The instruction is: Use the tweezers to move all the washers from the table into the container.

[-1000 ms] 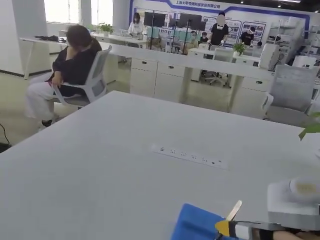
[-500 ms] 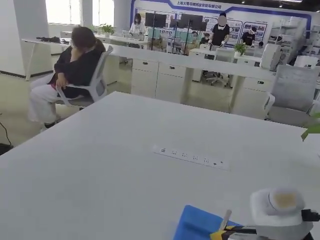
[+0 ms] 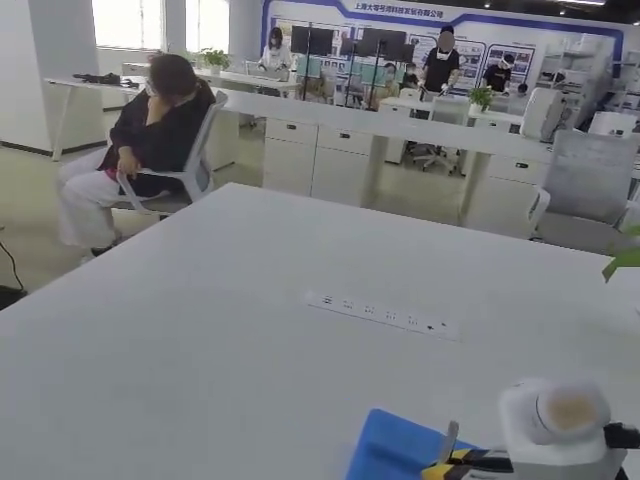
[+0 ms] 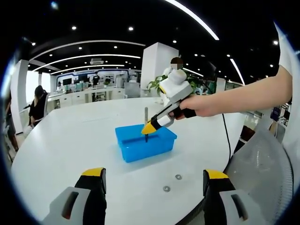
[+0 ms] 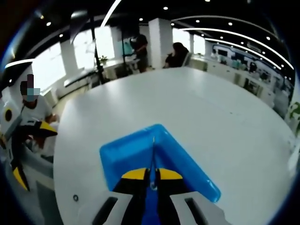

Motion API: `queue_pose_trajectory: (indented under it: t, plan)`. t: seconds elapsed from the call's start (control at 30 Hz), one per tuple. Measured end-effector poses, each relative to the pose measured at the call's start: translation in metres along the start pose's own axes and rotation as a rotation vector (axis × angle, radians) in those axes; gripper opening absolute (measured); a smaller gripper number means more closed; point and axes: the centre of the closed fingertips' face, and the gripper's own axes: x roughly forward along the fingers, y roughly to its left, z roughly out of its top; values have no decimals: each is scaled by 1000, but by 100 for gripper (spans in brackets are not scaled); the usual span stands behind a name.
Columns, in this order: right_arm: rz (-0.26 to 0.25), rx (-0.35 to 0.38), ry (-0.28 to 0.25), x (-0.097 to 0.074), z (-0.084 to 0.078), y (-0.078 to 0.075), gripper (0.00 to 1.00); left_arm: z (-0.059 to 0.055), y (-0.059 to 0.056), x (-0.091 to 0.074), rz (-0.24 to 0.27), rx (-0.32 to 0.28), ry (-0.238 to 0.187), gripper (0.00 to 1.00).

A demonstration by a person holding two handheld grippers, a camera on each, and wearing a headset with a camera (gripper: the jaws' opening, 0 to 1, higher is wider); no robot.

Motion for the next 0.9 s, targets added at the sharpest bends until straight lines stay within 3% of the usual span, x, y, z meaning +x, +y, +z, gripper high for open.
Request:
queue_pose_trajectory:
  t: [0.27, 0.6, 0.9]
  plan:
    - [-20, 9, -42, -18, 5, 0, 5, -1, -1, -1, -3, 2, 5, 87]
    - [-14, 9, -135, -48, 24, 22, 5, -2, -2, -1, -13, 5, 10, 85]
    - [18, 26, -173, -67, 25, 45, 5, -1, -3, -1, -15, 3, 8, 85]
